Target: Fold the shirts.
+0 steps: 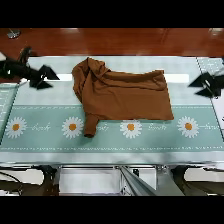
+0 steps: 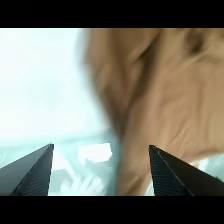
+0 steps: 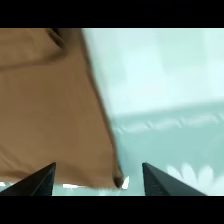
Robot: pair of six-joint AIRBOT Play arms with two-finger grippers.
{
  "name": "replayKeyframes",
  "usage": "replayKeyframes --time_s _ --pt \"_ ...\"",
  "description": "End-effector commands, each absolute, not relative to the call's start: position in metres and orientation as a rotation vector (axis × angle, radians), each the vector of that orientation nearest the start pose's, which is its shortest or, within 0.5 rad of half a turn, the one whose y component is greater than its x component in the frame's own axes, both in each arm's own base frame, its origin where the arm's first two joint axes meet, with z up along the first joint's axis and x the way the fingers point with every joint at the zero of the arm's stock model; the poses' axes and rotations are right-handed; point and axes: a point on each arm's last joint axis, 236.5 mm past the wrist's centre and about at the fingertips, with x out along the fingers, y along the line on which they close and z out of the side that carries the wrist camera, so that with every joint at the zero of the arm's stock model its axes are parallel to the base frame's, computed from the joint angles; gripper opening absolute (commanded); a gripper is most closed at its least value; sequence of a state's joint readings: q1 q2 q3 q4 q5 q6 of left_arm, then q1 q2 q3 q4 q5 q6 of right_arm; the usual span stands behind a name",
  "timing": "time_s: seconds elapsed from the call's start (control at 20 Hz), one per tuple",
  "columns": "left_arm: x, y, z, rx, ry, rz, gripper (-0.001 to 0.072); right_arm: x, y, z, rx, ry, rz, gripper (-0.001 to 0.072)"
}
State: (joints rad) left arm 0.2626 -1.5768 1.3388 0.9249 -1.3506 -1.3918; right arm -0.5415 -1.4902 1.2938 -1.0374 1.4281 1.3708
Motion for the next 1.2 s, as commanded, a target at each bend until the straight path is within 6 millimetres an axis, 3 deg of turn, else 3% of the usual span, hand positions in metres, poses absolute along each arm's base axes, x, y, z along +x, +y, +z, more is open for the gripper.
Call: replayKeyframes --time_s 0.0,0.2,0.5,0.65,0.7,0.75,0.8,1.0,1.15 --pt "0.347 -0.066 -0.046 -0.773 1.465 -0.379 0.0702 0.309 -0.075 -0.042 0.798 1.426 0.013 0.0618" --pt "0.306 -0.129 -0.08 -0.839 1.515 -0.463 0.0702 0.288 -0.027 -0.068 0.873 1.477 0.108 0.0618" --pt "0.284 -0.193 -0.103 -0.717 1.589 -0.508 0.0702 0.293 -0.007 -0.079 0.824 1.494 0.107 0.0618" --pt "0.282 -0.216 -0.101 -0.705 1.579 -0.549 0.0698 0.293 -0.002 -0.08 0.814 1.508 0.106 0.0618" --pt "0.282 -0.22 -0.099 -0.686 1.572 -0.57 0.0611 0.293 -0.002 -0.081 0.82 1.508 0.102 0.0618" --pt "0.282 -0.222 -0.096 -0.662 1.561 -0.606 0.0192 0.296 0.002 -0.08 0.845 1.499 0.108 0.0618" --pt "0.284 -0.224 -0.092 -0.646 1.543 -0.638 0.0038 0.299 0.003 -0.08 0.863 1.49 0.111 0.0618" --pt "0.297 -0.23 -0.073 -0.631 1.508 -0.695 0.0026 0.302 0.004 -0.092 0.921 1.508 0.075 0.0618" --pt "0.309 -0.233 -0.06 -0.617 1.472 -0.722 0.0026 0.309 0.016 -0.099 0.946 1.514 0.09 0.0618"
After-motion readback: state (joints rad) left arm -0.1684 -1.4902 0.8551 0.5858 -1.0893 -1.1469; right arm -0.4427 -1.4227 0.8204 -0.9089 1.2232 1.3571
